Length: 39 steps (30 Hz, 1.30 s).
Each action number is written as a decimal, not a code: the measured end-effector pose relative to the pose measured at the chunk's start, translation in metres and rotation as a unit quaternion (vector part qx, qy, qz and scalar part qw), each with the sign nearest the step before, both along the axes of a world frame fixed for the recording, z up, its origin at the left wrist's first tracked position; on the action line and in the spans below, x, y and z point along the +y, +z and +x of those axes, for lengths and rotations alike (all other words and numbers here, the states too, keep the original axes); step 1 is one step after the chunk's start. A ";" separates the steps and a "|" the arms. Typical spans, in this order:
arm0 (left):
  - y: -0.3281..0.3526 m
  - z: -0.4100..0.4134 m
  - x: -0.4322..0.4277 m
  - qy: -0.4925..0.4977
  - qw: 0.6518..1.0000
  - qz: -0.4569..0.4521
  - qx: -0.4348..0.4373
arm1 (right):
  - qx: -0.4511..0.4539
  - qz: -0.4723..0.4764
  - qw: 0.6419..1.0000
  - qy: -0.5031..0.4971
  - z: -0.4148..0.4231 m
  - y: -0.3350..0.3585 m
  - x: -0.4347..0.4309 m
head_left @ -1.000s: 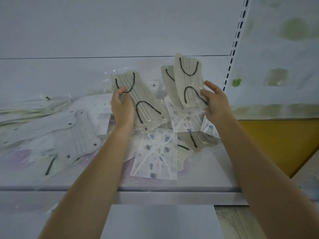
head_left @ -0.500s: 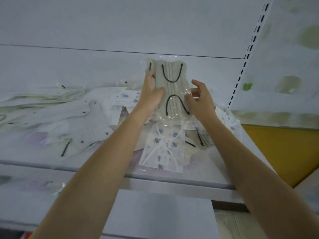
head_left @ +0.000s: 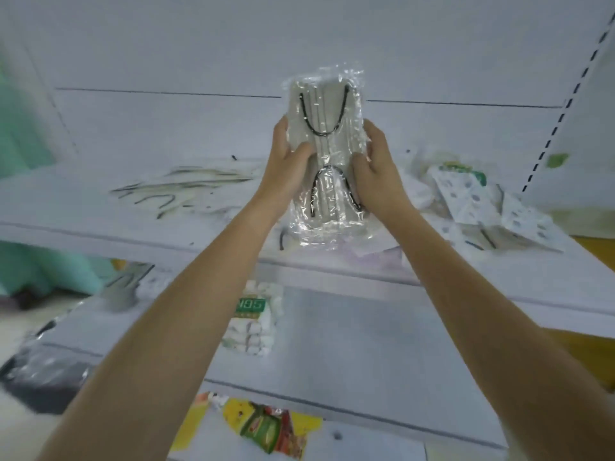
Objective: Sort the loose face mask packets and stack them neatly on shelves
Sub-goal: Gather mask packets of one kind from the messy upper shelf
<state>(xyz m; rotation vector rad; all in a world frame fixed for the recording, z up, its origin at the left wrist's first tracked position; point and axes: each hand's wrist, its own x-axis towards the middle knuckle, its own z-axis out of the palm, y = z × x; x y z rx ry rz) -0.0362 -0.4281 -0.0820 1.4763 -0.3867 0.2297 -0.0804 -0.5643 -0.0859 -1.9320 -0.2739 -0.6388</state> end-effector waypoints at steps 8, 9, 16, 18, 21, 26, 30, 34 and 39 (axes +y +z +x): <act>-0.106 -0.064 0.218 0.156 0.982 -0.027 0.101 | 0.093 0.003 0.983 0.156 -0.042 -0.100 0.212; -0.122 -0.073 0.241 0.181 0.975 -0.034 0.124 | 0.105 0.007 0.979 0.177 -0.049 -0.118 0.233; -0.228 -0.123 0.346 0.193 0.920 -0.035 0.341 | 0.257 -0.017 0.940 0.226 -0.056 -0.243 0.348; -0.246 -0.117 0.369 0.135 0.900 0.044 0.412 | 0.307 -0.015 0.926 0.219 -0.038 -0.265 0.367; -0.266 -0.087 0.397 0.122 0.876 0.142 0.444 | 0.361 -0.004 0.908 0.210 0.002 -0.288 0.389; -0.293 -0.020 0.435 0.206 0.840 0.229 0.447 | 0.477 0.002 0.852 0.218 0.054 -0.319 0.416; -0.310 0.024 0.458 0.195 0.833 0.268 0.442 | 0.504 0.047 0.835 0.218 0.081 -0.330 0.437; -0.311 0.066 0.475 0.133 0.845 0.213 0.471 | 0.482 0.015 0.862 0.158 0.122 -0.331 0.458; -0.316 0.131 0.500 0.096 0.870 0.222 0.429 | 0.441 0.005 0.893 0.095 0.174 -0.337 0.484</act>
